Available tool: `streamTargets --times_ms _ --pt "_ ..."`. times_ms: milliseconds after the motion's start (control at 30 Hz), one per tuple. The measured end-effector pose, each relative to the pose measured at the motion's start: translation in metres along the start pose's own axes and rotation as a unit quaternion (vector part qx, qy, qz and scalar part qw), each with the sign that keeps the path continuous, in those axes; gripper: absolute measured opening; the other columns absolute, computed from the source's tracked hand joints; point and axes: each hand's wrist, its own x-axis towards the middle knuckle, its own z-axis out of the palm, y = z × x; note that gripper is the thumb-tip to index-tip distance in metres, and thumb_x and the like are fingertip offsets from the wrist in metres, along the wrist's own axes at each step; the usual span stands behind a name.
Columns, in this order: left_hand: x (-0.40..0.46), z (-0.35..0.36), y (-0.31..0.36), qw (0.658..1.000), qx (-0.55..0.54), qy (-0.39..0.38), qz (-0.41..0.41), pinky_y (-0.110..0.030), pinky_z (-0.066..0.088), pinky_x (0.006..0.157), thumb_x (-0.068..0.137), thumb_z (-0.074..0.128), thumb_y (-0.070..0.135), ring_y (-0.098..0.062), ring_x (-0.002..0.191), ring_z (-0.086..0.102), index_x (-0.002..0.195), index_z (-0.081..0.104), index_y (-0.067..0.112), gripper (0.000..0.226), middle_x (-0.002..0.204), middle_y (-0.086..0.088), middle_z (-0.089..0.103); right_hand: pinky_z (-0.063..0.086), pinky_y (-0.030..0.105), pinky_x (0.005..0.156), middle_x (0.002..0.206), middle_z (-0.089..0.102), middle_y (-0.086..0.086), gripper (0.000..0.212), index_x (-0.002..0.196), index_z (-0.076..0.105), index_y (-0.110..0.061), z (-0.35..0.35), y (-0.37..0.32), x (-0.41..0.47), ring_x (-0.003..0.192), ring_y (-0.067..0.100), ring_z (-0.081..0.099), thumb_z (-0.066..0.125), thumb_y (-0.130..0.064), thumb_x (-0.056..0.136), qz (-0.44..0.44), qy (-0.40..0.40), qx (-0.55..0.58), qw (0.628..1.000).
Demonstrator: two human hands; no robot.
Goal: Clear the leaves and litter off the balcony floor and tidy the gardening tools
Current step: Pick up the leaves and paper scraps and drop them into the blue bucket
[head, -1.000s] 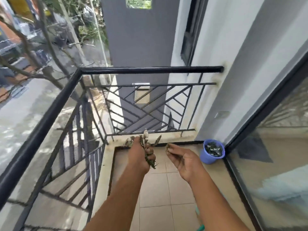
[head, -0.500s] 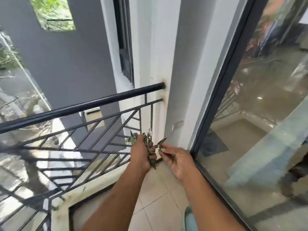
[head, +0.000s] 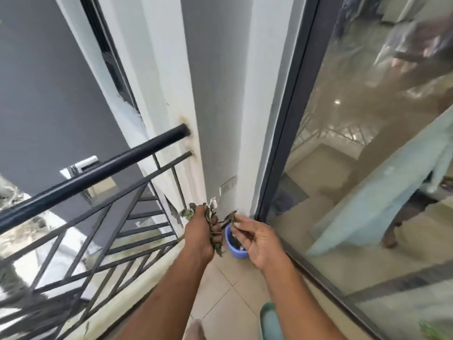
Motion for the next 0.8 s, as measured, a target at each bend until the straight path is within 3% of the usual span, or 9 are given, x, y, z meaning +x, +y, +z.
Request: streamTargets --times_ms 133,267,400,533,667,800 --pt "0.06 0.017 -0.009 0.998 0.032 -0.014 -0.05 -0.017 0.02 0.038 0.108 0.046 0.04 -0.01 0.041 0.033 0.078 0.05 0.021 0.036 0.057 0.003 0.047 0.063 0.026 0.067 0.102 0.075 0.023 0.028 0.109 0.072 0.015 -0.013 0.002 0.053 0.09 0.03 0.075 0.066 0.02 0.083 0.005 0.064 0.044 0.997" --pt "0.129 0.033 -0.019 0.991 0.058 -0.023 -0.117 -0.017 0.019 0.036 0.112 0.043 0.045 -0.007 0.042 0.031 0.083 0.05 0.021 0.039 0.059 0.004 0.043 0.063 0.027 0.066 0.106 0.076 0.023 0.027 0.105 0.073 0.014 -0.021 0.005 0.104 0.086 0.03 0.077 0.066 0.022 0.08 -0.002 0.141 0.08 0.987" --pt "0.186 0.047 -0.038 0.984 0.104 -0.018 -0.142 -0.018 0.021 0.038 0.111 0.045 0.043 -0.008 0.046 0.033 0.09 0.056 0.02 0.033 0.066 0.001 0.043 0.064 0.027 0.069 0.105 0.078 0.023 0.028 0.105 0.074 0.015 -0.033 0.011 0.151 0.099 0.035 0.075 0.07 0.021 0.077 -0.004 0.208 0.105 0.973" --pt "0.238 0.053 -0.065 0.98 0.112 0.001 -0.165 -0.021 0.026 0.04 0.11 0.047 0.038 -0.01 0.049 0.038 0.09 0.059 0.015 0.033 0.067 -0.002 0.049 0.065 0.028 0.074 0.103 0.079 0.019 0.025 0.105 0.074 0.012 -0.049 0.02 0.202 0.087 0.024 0.078 0.069 0.02 0.081 -0.011 0.263 0.136 0.955" --pt "0.314 0.048 -0.11 0.98 0.051 0.022 -0.19 -0.022 0.031 0.038 0.112 0.044 0.034 -0.009 0.049 0.04 0.09 0.057 0.017 0.03 0.068 0.0 0.048 0.065 0.03 0.08 0.097 0.08 0.016 0.024 0.105 0.074 0.01 -0.077 0.042 0.272 0.086 0.023 0.079 0.07 0.018 0.083 -0.024 0.316 0.161 0.935" --pt "0.402 0.041 -0.171 0.979 0.029 0.071 -0.188 -0.025 0.041 0.043 0.111 0.047 0.041 -0.013 0.055 0.047 0.096 0.06 0.021 0.028 0.07 -0.001 0.051 0.064 0.024 0.074 0.082 0.08 0.011 0.02 0.097 0.077 0.005 -0.117 0.071 0.355 0.075 0.019 0.078 0.071 0.018 0.083 -0.023 0.357 0.166 0.919"
